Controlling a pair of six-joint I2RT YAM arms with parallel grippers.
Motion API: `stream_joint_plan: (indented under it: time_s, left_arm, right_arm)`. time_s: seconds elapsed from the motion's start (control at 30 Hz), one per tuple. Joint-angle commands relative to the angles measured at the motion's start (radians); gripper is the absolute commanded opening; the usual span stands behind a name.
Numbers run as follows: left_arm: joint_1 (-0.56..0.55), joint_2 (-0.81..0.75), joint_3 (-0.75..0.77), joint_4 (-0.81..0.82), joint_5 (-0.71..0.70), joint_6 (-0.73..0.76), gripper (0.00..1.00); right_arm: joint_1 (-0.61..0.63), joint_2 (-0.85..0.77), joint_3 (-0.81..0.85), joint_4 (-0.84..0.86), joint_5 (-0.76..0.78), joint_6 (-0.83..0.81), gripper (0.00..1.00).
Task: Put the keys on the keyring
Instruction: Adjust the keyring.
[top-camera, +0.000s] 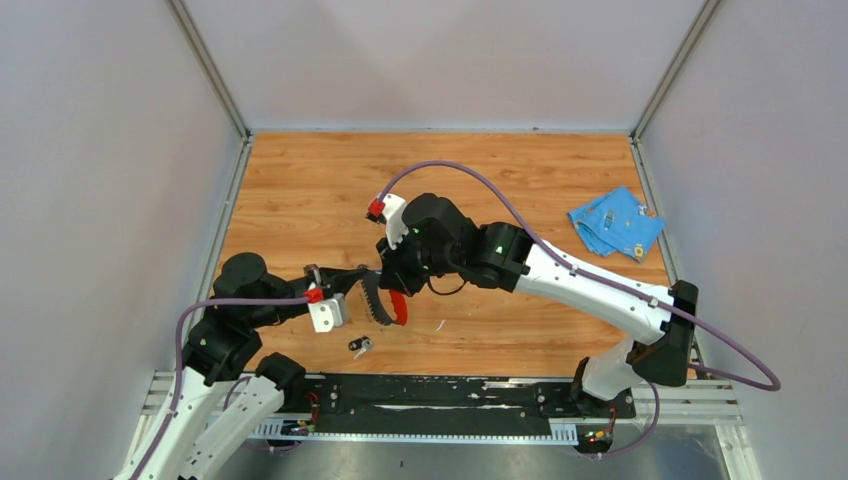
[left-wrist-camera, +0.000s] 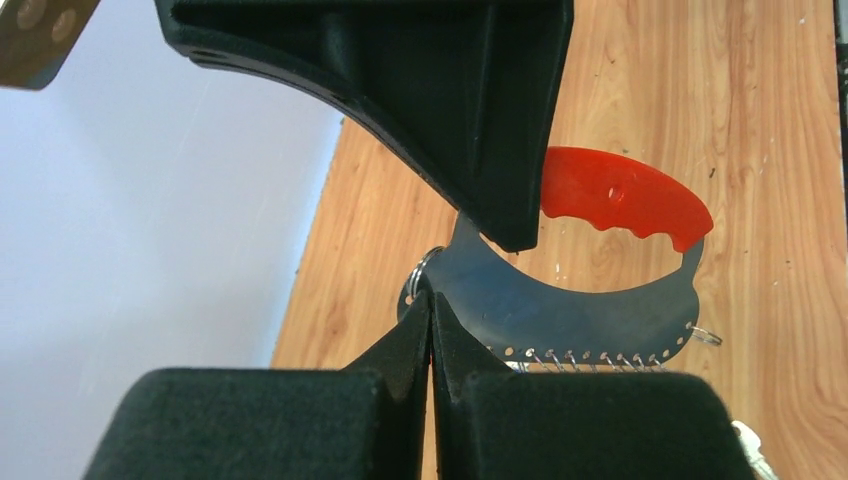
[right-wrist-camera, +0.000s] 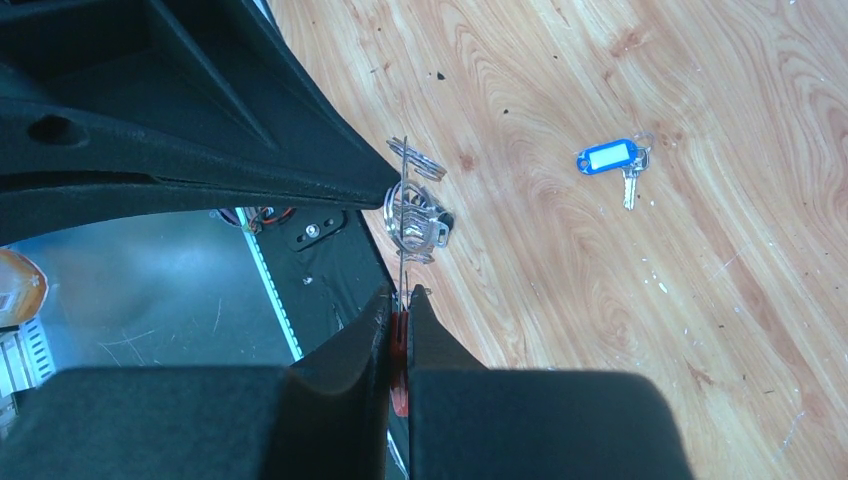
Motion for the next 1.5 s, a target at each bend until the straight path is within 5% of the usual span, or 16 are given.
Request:
stream_joint_plan:
  time_s: [0.0, 0.13, 0.23, 0.37, 0.53, 0.77, 1.03, 1.47]
  left_arm:
    - [-0.005, -0.006, 0.006, 0.005, -0.031, -0.094, 0.0]
    - [-0.005, -0.01, -0.003, 0.053, -0.05, -0.148, 0.0]
    - [-0.005, -0.012, -0.004, 0.026, -0.023, -0.096, 0.27]
    - [-0.005, -0.034, -0.018, 0.011, 0.016, 0.019, 0.44]
    - [-0.005, -0.03, -0.022, 0.011, 0.03, 0.078, 0.47]
    - [-0.005, 0.014, 0.009, 0.009, 0.043, 0.041, 0.39]
    - [-0.005, 0.092, 0.084, -0.042, 0.051, -0.022, 0.09]
    - [-0.005, 0.083, 0.081, -0.049, 0.02, -0.209, 0.0]
  right_arm:
    - [0.003, -0.03, -0.011, 0.024, -0.023, -0.01, 0.0]
    - [0.003, -0.032, -0.015, 0.026, -0.023, -0.013, 0.0]
    - [0.004, -0.032, -0.015, 0.026, -0.027, -0.012, 0.0]
    - [0.006, -0.029, -0.011, 0.026, -0.03, -0.013, 0.0]
    - [0.009, -0.023, -0.006, 0.028, -0.034, -0.016, 0.0]
    - [0.016, -0.025, -0.009, 0.033, -0.043, -0.03, 0.0]
    - [0.022, -0.031, -0.018, 0.033, -0.031, -0.046, 0.0]
    - [0.027, -0.101, -0.096, 0.083, 0.024, -0.066, 0.0]
